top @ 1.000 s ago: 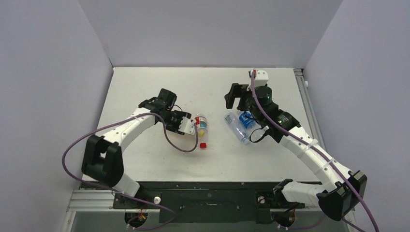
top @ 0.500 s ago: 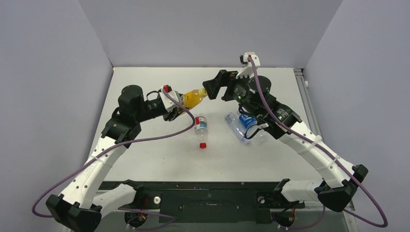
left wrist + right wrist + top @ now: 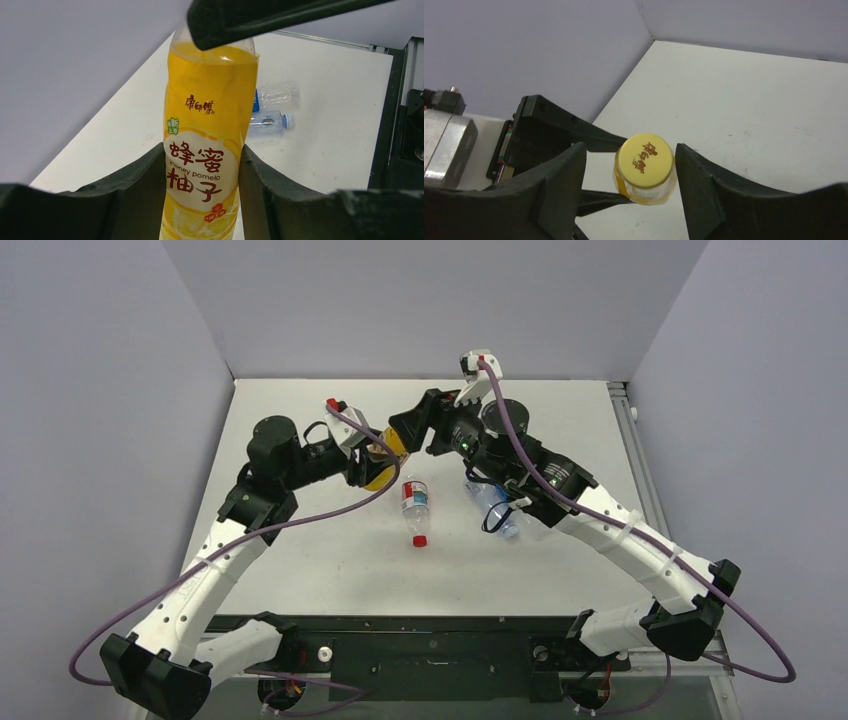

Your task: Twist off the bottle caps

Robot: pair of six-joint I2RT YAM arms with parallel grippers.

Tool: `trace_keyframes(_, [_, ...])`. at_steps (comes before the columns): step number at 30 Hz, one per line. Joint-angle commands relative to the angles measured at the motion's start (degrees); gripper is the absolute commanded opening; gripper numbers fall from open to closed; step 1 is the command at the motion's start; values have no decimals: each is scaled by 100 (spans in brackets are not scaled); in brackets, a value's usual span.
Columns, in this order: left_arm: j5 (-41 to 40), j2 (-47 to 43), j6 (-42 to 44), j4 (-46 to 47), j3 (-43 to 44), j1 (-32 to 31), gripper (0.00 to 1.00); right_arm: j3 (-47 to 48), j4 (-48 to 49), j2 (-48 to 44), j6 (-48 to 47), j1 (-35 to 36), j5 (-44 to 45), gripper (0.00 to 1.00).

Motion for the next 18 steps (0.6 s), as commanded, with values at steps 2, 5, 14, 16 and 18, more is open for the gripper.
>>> trace_keyframes(2, [109, -322, -381, 553, -94, -30, 26, 566, -127, 337, 4, 90, 187, 47])
trace_keyframes(5, [128, -345, -501, 594, -106, -30, 26, 788, -295, 565, -55, 190, 203, 30])
trace_keyframes(14, [26, -328, -902, 519, -88, -30, 98, 1120, -641, 702, -276, 384, 537, 0])
trace_keyframes(16, [33, -295, -978, 379, -45, -30, 97, 1101, -659, 656, -312, 402, 597, 0])
trace_keyframes(18, [46, -285, -989, 319, -35, -30, 97, 1073, -668, 632, -333, 408, 628, 0])
